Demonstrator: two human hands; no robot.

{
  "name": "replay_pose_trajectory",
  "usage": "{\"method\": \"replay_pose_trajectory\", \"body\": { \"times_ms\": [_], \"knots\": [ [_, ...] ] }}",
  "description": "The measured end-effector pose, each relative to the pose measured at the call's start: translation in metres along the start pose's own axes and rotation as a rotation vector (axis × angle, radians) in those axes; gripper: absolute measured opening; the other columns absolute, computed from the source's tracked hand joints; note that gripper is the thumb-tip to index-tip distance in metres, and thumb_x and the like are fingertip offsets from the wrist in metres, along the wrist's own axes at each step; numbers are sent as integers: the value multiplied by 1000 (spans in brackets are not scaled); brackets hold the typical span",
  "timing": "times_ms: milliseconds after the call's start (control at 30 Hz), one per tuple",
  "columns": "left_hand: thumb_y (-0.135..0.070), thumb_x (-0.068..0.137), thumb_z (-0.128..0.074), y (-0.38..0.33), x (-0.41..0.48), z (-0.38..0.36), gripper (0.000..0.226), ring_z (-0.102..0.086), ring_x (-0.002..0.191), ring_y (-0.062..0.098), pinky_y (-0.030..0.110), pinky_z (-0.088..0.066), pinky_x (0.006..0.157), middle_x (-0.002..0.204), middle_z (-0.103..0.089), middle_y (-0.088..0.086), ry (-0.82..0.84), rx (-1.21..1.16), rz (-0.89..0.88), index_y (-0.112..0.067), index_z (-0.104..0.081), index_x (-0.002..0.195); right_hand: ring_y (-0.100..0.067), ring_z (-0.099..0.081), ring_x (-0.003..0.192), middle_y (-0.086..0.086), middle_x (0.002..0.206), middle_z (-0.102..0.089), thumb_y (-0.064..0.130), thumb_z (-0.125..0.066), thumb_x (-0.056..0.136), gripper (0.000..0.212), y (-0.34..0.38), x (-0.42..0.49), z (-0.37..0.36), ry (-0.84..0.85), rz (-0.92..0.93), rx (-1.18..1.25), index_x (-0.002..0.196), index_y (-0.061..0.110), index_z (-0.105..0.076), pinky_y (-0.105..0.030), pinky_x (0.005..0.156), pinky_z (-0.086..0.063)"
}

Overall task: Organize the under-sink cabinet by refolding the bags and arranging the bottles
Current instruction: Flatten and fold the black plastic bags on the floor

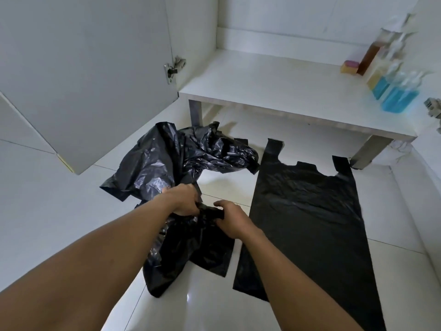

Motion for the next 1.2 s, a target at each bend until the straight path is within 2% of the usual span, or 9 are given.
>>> {"method": "replay_pose_trajectory", "body": {
  "times_ms": [133, 200, 367, 500, 700, 800, 933, 1133, 1200],
  "knots": [
    [-20, 76, -77, 19, 2, 31, 23, -51, 71, 22, 28, -41, 58, 73, -55, 2, 1, -89, -38, -14, -55, 72, -22, -62, 82, -4, 87, -66, 17, -75, 84, 13, 18, 10, 19, 39, -8, 228, 88, 18, -63, -32, 68, -46],
    [-13, 77, -74, 25, 2, 55, 33, -43, 64, 22, 30, -34, 55, 66, -48, 3, 16, -124, -66, -15, -44, 65, -26, -67, 87, -11, 95, -70, 11, -71, 89, 10, 36, 8, 36, 114, -3, 483, 95, 13, -64, -35, 74, -51],
    [-15, 77, -81, 21, -1, 114, 30, -60, 92, 22, 34, -51, 80, 102, -65, 3, -256, -342, -76, -17, -62, 101, -23, -73, 91, -10, 103, -75, 10, -62, 96, 22, 64, -14, 101, 260, -11, 832, 118, 11, -67, -35, 80, -59],
    [-66, 67, -80, 17, -11, 130, 77, -50, 125, 26, 50, -40, 105, 137, -52, 2, -840, -450, 83, -26, -53, 128, -26, -74, 84, -9, 93, -78, 33, -70, 90, 29, 48, -17, 157, -143, -142, 961, 109, 12, -73, -37, 81, -60],
    [-74, 87, -46, 2, -24, 89, 68, -34, 133, 33, 51, -29, 108, 141, -41, 11, -962, -1118, 565, -18, -52, 126, -36, -66, 113, -21, 124, -67, 21, -51, 98, 39, 19, -27, 188, -366, -73, 1596, 131, 4, -60, -53, 96, -53],
    [-77, 87, -42, -34, -23, 64, 77, -51, 117, 29, 48, -35, 107, 123, -56, 7, -682, -1580, 593, -13, -54, 128, -33, -70, 104, -19, 117, -70, 16, -42, 105, 33, 15, -36, 199, -479, 4, 1762, 128, 2, -61, -45, 83, -60],
    [-99, 64, -41, -107, -20, 66, 112, -62, 111, 34, 54, -41, 107, 117, -68, 13, 232, -1936, 15, -6, -59, 125, -36, -67, 111, -21, 116, -71, 11, -44, 104, 27, 5, -52, 206, -514, 39, 1792, 119, 0, -63, -50, 101, -52],
    [-35, 98, -61, -124, 5, 88, 24, -72, 60, 24, 32, -58, 51, 89, -74, 11, 140, -1884, -66, -12, -66, 99, -21, -75, 69, -12, 86, -76, 8, -51, 101, 18, -31, -96, 196, -426, -150, 1417, 108, 4, -67, -28, 55, -58],
    [-35, 90, -70, -122, 16, 76, 25, -73, 72, 26, 40, -60, 63, 98, -75, 10, 116, -1750, -29, -16, -68, 104, -19, -74, 69, -10, 87, -75, 8, -56, 97, 19, -61, -112, 196, -445, -211, 1359, 111, 3, -67, -27, 54, -57]
  ]
}}
Point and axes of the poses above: each hand's wrist, its own x-axis towards the middle knuckle, its own z-axis out of the back of the hand, y = z × x, the point moved 4 cm from there along x, towards the middle knuckle
